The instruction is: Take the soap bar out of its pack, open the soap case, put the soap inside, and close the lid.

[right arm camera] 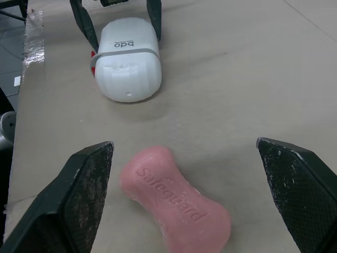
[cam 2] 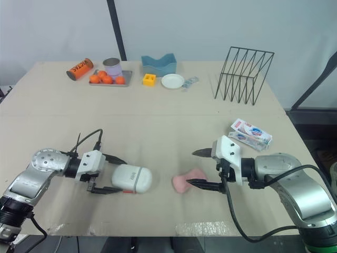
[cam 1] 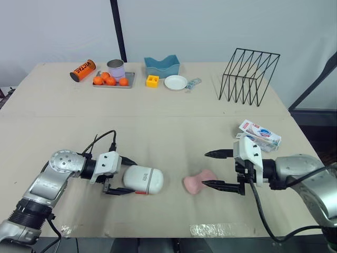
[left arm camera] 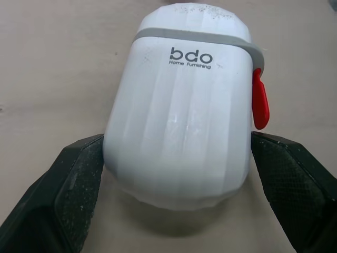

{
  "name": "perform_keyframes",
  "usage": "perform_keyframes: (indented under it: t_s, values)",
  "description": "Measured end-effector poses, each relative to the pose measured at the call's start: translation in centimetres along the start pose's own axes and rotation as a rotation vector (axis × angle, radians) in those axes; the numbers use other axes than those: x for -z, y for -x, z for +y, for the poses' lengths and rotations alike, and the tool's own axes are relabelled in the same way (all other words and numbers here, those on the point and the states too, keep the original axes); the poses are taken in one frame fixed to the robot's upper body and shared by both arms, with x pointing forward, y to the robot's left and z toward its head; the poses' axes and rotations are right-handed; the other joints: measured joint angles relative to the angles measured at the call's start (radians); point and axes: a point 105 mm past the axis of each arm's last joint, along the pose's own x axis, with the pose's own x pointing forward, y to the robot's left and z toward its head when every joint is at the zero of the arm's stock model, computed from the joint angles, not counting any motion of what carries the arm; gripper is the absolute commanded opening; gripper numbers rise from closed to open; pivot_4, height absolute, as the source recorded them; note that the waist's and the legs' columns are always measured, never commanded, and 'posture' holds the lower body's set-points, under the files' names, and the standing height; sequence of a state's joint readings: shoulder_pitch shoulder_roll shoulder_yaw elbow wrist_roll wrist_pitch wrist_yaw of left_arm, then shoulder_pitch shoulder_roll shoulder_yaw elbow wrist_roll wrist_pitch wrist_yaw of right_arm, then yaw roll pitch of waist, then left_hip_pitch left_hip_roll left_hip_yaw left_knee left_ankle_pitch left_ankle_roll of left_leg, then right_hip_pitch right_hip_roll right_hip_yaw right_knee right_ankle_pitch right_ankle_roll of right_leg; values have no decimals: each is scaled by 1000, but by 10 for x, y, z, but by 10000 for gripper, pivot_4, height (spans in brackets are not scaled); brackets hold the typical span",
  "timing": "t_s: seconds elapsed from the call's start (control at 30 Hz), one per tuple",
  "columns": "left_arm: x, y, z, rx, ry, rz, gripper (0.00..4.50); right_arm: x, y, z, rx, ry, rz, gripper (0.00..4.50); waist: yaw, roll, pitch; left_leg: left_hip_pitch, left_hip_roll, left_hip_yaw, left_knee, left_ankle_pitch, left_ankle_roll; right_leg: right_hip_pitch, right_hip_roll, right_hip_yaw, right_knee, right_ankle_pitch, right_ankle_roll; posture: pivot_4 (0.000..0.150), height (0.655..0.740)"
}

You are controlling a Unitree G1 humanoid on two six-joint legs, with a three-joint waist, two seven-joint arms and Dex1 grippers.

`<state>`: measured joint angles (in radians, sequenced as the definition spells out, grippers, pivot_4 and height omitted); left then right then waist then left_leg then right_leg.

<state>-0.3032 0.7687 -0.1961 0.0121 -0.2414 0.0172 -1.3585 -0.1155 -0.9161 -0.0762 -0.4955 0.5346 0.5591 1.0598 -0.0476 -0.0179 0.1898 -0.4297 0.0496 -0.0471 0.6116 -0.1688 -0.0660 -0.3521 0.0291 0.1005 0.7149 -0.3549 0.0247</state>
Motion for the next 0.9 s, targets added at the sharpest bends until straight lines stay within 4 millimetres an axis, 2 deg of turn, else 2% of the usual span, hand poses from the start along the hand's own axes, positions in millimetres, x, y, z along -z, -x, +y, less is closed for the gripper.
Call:
perform_keyframes:
  t_s: [0.23,0.37,0.4,0.8,0.9]
  values:
    - [0,-1,1,1,-19,8,44628,-2,-1,1,6,6,0,45000,0,0,0,0,0,0,0,0,0,0,0,0,0,0,0,1500,7400]
    - [1,-1,1,2,-16,7,34817,-2,-1,0,9,6,0,45000,0,0,0,0,0,0,0,0,0,0,0,0,0,0,0,1500,7400]
    - [1,-1,1,3,-15,7,34134,-2,-1,0,9,6,0,45000,0,0,0,0,0,0,0,0,0,0,0,0,0,0,0,1500,7400]
    - [3,-1,3,-11,-20,28,33874,-6,0,-2,11,24,-6,45000,0,0,0,0,0,0,0,0,0,0,0,0,0,0,0,1500,7400]
    - [4,4,4,-28,-24,38,33874,-6,-1,-2,8,25,-7,45000,-1,0,0,0,0,0,0,0,0,0,0,0,0,0,0,1500,7400]
